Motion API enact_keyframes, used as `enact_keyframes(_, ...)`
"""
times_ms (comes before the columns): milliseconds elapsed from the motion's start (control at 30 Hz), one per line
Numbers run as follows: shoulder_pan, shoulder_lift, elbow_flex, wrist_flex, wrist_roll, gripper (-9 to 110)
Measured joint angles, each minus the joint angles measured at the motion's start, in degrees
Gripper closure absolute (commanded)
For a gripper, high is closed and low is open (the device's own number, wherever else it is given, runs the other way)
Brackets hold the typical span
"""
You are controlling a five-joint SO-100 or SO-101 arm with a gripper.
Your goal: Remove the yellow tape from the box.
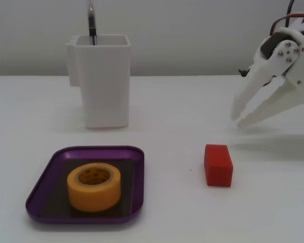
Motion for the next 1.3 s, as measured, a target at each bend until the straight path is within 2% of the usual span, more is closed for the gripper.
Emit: enact_keyframes(1300, 0.0, 0.0, -2.11, 0.0, -0.26, 102)
